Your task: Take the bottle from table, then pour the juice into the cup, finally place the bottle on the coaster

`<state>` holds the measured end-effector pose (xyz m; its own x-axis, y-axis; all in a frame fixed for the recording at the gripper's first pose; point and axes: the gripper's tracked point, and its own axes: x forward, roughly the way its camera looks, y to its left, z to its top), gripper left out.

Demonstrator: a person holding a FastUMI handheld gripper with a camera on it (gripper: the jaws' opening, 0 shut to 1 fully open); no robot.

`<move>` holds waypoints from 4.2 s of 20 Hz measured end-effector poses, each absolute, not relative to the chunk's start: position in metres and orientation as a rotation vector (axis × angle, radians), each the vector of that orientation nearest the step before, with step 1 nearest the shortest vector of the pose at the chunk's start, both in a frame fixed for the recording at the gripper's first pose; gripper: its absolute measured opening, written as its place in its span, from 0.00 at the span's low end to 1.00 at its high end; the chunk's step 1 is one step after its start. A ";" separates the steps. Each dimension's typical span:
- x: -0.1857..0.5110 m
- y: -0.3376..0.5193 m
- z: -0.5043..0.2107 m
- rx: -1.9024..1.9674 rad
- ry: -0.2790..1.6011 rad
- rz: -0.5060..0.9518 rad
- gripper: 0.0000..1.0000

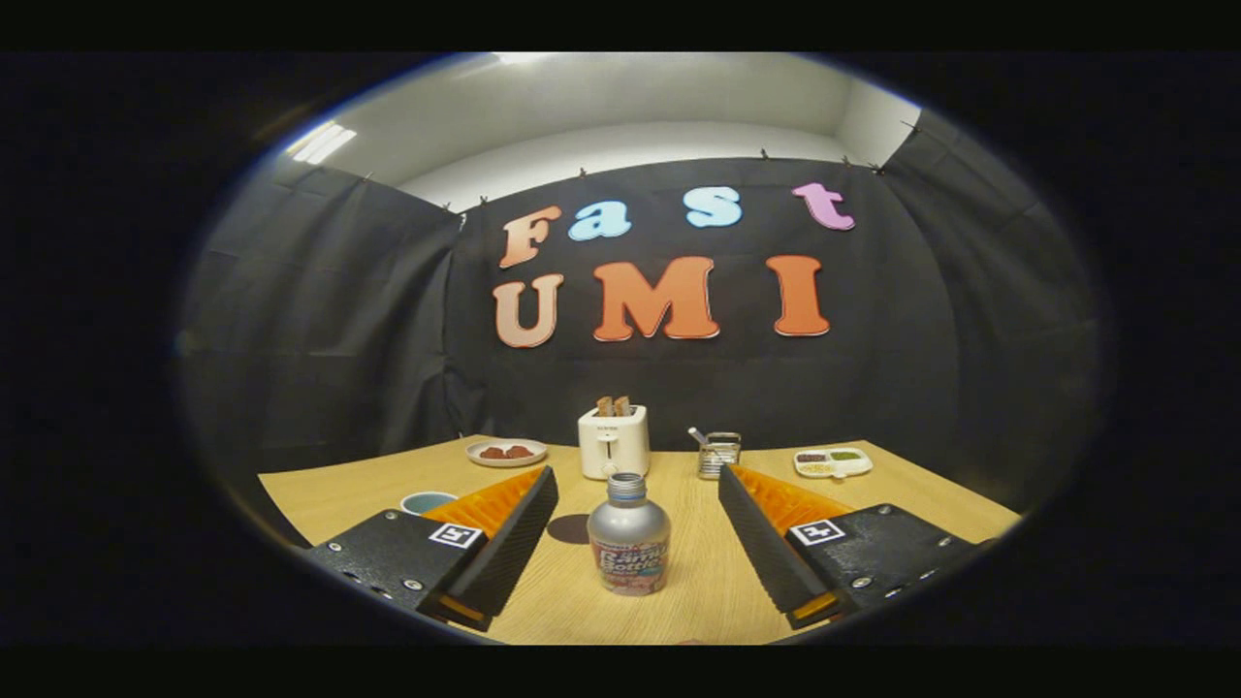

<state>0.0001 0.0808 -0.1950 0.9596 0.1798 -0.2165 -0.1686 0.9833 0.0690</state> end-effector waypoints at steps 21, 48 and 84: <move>0.012 0.099 -0.320 0.010 0.469 0.179 0.99; 0.035 0.118 -0.300 -0.558 0.448 0.183 0.77; 0.050 0.174 -0.248 -1.531 0.065 0.283 0.76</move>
<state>0.0499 0.1739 -0.2482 0.9657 0.1413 -0.2181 -0.2222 0.0140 -0.9749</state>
